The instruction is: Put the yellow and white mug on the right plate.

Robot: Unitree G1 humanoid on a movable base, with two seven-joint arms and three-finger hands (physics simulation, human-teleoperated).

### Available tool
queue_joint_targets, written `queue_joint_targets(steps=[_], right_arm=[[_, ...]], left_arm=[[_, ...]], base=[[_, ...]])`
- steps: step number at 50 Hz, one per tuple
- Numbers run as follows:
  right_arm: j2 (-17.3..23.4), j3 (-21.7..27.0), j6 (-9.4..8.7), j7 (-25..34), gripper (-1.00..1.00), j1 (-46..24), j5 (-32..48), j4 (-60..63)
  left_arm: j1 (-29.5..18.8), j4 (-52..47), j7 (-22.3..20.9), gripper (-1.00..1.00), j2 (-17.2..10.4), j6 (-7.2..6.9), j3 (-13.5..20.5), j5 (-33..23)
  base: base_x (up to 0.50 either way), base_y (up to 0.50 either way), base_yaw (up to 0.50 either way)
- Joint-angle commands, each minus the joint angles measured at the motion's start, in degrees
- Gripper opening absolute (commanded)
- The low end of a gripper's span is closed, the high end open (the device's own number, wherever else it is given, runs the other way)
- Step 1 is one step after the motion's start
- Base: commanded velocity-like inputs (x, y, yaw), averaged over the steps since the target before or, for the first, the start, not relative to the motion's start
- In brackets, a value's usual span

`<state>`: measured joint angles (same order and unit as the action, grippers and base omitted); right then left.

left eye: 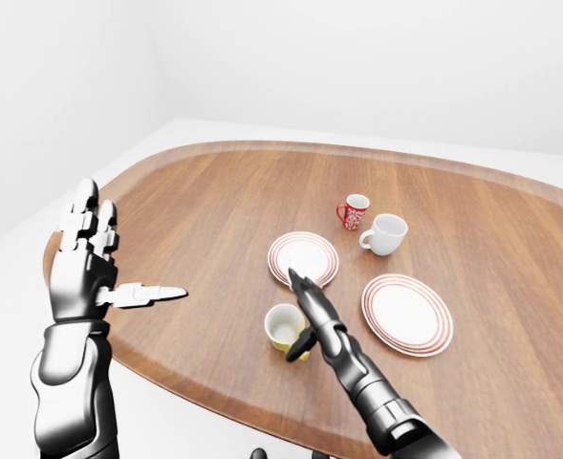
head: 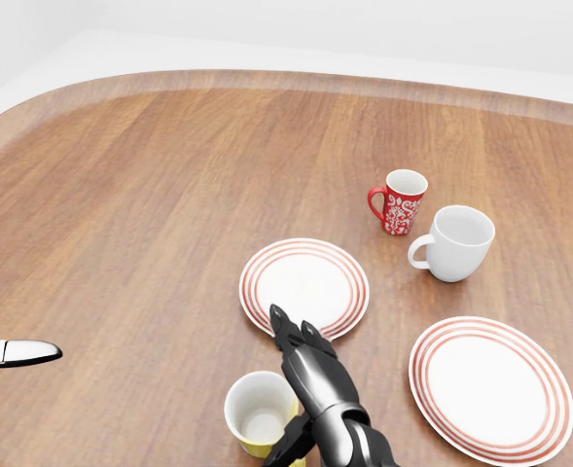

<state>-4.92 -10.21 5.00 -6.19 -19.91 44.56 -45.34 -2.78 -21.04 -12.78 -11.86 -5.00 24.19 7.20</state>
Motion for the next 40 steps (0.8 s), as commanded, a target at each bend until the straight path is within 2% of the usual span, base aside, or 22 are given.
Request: queue_joint_targets(steps=[1, 40], right_arm=[[0.15, 0.0, 0.0, -1.19, 1.0, -0.69, 0.65, -2.96], [-0.58, 0.59, 0.0, -3.76, 1.0, -4.35, 0.89, -9.52]], left_arm=[[-0.02, -0.01, -0.04, 1.0, 0.01, 0.0, -0.02, -0.06], [0.19, -0.08, -0.14, 1.0, 0.47, 0.0, -0.81, -0.6]], base=[[0.0, 0.0, 0.0], [0.0, 0.0, 0.0]])
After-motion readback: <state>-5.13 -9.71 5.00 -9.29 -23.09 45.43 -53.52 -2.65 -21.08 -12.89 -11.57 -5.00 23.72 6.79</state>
